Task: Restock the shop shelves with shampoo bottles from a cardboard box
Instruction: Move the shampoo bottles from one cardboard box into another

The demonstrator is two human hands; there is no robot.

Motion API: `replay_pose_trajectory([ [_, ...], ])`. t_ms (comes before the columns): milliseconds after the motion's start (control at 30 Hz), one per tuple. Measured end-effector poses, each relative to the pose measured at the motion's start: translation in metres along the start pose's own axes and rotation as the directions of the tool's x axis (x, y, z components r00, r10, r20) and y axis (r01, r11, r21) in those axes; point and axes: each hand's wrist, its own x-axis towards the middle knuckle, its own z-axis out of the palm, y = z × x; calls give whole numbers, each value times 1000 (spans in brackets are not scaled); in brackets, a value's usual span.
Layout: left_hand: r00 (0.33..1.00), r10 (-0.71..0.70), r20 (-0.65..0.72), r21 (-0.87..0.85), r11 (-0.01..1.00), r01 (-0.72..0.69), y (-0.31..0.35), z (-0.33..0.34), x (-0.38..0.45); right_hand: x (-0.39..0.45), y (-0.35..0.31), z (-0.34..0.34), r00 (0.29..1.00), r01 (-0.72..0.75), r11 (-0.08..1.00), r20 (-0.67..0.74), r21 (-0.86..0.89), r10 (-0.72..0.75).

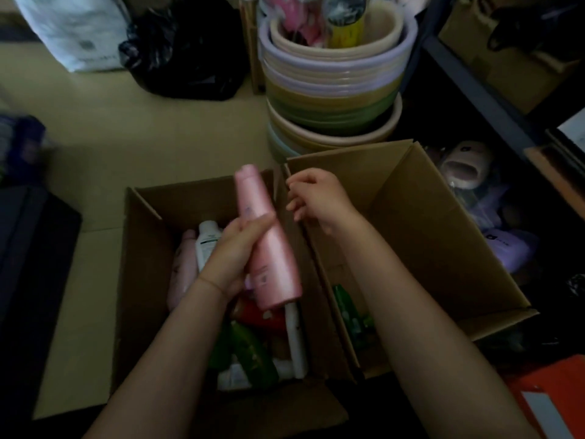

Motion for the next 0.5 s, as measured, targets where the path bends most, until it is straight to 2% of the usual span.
replay_pose_trajectory([
  [100, 961, 92, -260, 289, 957, -14, -15, -34, 8, 1, 5, -5, 998, 26, 999, -58, -43, -29],
  [200, 928, 137, -345, 476, 878, 47, -38, -54, 21, 9, 33, -16, 995, -68, 997, -78, -40, 65],
  [300, 840, 320, -438, 659, 750, 58, -52, -50, 29, 23, 69, -26, 962, -232, 973, -151, -8, 228],
  [333, 814, 377, -442, 702, 710, 52, -53, -41, 30, 27, 80, -27, 945, -285, 958, -165, 5, 282],
  [367, 821, 401, -405, 718, 696, 14, -54, -30, 31, 36, 92, -28, 932, -324, 946, -167, 21, 323],
  [433, 923, 293, -251, 630, 773, -74, -53, 1, 30, 47, 107, -26, 912, -389, 921, -133, 14, 387],
  [500, 985, 144, -95, 516, 853, -75, -52, 35, 26, 59, 118, -21, 894, -445, 895, -51, -12, 444],
])
